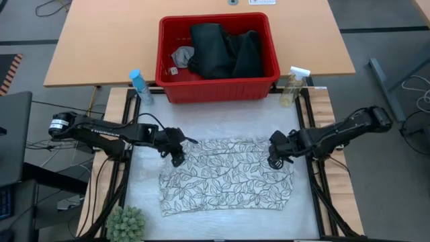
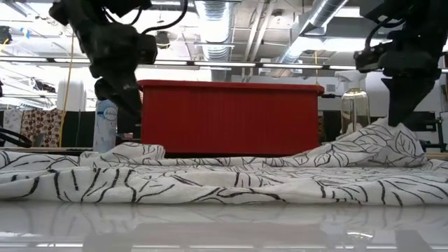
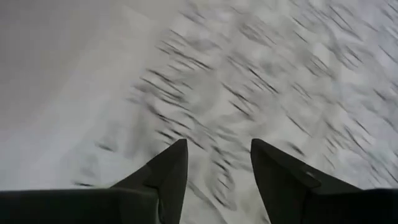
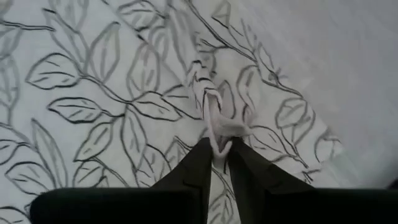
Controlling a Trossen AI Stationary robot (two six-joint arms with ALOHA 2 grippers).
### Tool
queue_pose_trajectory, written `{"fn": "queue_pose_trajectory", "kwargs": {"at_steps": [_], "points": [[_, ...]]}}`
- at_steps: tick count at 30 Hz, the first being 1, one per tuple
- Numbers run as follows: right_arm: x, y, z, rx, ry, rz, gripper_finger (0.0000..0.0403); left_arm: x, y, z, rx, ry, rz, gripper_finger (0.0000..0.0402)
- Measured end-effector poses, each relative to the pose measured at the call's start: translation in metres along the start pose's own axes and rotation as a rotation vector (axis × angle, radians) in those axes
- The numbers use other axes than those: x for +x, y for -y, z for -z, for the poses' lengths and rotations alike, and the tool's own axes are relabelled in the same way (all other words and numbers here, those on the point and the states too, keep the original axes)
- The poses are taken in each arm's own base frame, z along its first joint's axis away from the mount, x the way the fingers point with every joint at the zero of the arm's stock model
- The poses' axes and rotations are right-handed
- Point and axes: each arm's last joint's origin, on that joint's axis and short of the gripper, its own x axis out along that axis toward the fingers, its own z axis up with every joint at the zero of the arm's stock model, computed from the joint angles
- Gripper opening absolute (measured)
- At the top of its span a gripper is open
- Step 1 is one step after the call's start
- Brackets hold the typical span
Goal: Fold laundry
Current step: Fold the white-patterned shirt
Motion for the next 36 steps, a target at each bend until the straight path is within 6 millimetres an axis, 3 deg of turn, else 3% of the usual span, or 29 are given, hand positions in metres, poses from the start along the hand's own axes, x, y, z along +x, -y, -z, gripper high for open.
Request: {"fn": "queue_pose_trajectory", "kwargs": {"at_steps": [3,7,14,19,31,36], "points": [[-0.003,0.000,0.000,-0.030,0.025,-0.024,0.0082,-0.001,-0.007,-0.006,-0.042,0.058,-0.061,0.0165],[-0.010,0.008,-0.003,-0.034,0.046,-0.063,0.0097,0.003,-0.017,-0.021,-0.112,0.087,0.036,0.0165],[-0.030,0.037,0.005,-0.046,-0.014,-0.137,0.0183,0.020,-0.032,-0.031,-0.094,0.040,0.100,0.0165],[-0.038,0.043,-0.003,-0.096,0.123,-0.193,0.0218,0.031,-0.034,-0.030,-0.055,-0.001,0.113,0.0165],[-0.007,0.047,-0.029,-0.204,0.092,-0.179,0.0221,0.036,-0.044,-0.032,-0.091,-0.060,0.213,0.0165],[0.003,0.046,-0.034,-0.261,0.046,-0.157,0.0221,0.036,-0.044,-0.028,-0.046,-0.069,0.133,0.0165]]}}
